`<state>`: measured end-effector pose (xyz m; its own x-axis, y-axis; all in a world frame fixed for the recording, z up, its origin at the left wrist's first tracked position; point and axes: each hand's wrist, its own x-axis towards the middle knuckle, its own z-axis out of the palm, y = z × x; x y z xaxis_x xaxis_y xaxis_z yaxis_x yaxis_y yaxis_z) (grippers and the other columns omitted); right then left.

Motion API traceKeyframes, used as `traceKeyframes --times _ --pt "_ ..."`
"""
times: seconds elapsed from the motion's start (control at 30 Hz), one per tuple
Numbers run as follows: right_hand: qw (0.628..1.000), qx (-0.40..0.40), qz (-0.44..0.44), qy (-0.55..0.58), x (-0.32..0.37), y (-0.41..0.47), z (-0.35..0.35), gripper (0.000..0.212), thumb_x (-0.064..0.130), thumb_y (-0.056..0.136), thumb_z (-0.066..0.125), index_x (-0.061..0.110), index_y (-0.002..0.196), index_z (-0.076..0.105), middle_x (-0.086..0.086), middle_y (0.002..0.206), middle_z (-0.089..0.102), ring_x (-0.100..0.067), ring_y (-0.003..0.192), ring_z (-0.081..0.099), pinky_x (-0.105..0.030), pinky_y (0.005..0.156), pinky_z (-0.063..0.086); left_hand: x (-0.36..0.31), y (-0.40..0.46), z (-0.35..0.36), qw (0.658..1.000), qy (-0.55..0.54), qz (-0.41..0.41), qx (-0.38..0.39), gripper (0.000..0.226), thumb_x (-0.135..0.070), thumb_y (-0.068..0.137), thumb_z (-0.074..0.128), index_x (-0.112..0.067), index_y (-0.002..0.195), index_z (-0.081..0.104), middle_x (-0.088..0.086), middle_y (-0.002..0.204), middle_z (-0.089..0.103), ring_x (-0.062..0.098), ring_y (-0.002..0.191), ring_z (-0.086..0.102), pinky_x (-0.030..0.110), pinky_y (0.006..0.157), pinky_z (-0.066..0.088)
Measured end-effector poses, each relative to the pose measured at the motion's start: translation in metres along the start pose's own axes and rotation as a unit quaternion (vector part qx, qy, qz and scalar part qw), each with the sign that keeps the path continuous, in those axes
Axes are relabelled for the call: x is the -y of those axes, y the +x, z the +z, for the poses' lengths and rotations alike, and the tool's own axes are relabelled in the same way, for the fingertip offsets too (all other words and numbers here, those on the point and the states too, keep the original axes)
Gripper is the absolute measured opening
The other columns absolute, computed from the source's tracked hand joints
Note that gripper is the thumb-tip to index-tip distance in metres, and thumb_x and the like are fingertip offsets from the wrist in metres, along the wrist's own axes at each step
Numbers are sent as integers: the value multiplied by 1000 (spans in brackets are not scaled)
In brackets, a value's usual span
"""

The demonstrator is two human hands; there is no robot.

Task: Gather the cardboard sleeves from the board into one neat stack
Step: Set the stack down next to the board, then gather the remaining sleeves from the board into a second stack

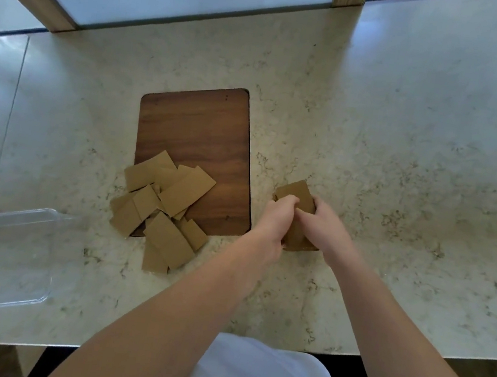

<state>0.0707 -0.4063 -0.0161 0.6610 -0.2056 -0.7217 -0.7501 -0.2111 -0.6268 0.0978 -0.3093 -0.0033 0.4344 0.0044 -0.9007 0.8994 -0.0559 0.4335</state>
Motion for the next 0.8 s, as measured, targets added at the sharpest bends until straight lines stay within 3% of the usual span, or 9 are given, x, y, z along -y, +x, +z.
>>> traceKeyframes --times 0.1,0.23,0.3,0.4,0.5,0.57,0.6,0.67,0.8 --pt "991 -105 -64 -50 -1 -8 9 83 55 87 62 17 155 37 -6 155 46 -24 139 46 -42 113 41 7 4 -18 992 27 108 -55 50 -40 97 54 -16 141 53 3 130 62 22 112 59 34 80 45" --pt "909 -270 -297 -115 4 -41 41 50 44 87 57 17 130 58 1 122 60 -14 111 55 -31 97 45 31 1 -70 964 44 214 -153 14 -33 99 53 -23 91 59 -6 85 60 0 77 58 23 64 44" --pt "909 -195 -340 -141 12 -49 81 31 35 89 58 18 115 65 6 102 61 -9 90 58 -38 86 55 47 -4 -109 950 62 214 -218 32 -32 101 49 -21 72 45 -7 67 48 2 55 44 26 55 35" --pt "941 -26 -257 -217 19 -40 146 27 39 95 61 21 114 65 7 103 61 -13 93 63 -43 93 51 64 -10 -164 952 -15 162 -258 42 -41 105 40 -22 69 53 -6 69 59 20 73 55 38 70 45" --pt "917 -12 -216 -336 12 -28 201 47 57 93 59 20 121 59 0 118 59 -24 112 57 -44 95 41 83 -10 -208 965 -90 100 -226 56 -44 107 33 0 133 56 33 129 58 51 116 59 62 98 50" --pt "893 -54 -227 -384 10 -25 227 53 63 86 64 20 116 58 -2 115 58 -26 112 53 -43 95 41 96 -9 -236 963 -88 94 -236 49 -34 107 31 4 130 52 38 99 51 37 71 60 43 58 56" --pt "889 -70 -232 -389 9 -25 234 52 63 83 68 20 111 58 -1 112 57 -25 109 53 -42 94 41 101 -10 -247 963 -77 89 -242 41 -27 105 31 3 114 57 26 77 41 21 54 45 31 45 40" --pt "889 -81 -237 -383 11 -24 243 49 61 80 73 21 103 58 1 105 57 -24 105 52 -40 92 39 106 -10 -266 968 -59 81 -230 26 -19 100 30 -10 91 52 4 67 33 12 50 31 26 43 28" --pt "939 -1 -182 -292 21 -30 245 33 44 86 73 23 96 50 9 82 57 -19 81 59 -36 69 45 111 -5 -288 977 -18 93 -191 19 -17 98 39 -18 97 58 0 76 48 14 64 44 31 56 36"
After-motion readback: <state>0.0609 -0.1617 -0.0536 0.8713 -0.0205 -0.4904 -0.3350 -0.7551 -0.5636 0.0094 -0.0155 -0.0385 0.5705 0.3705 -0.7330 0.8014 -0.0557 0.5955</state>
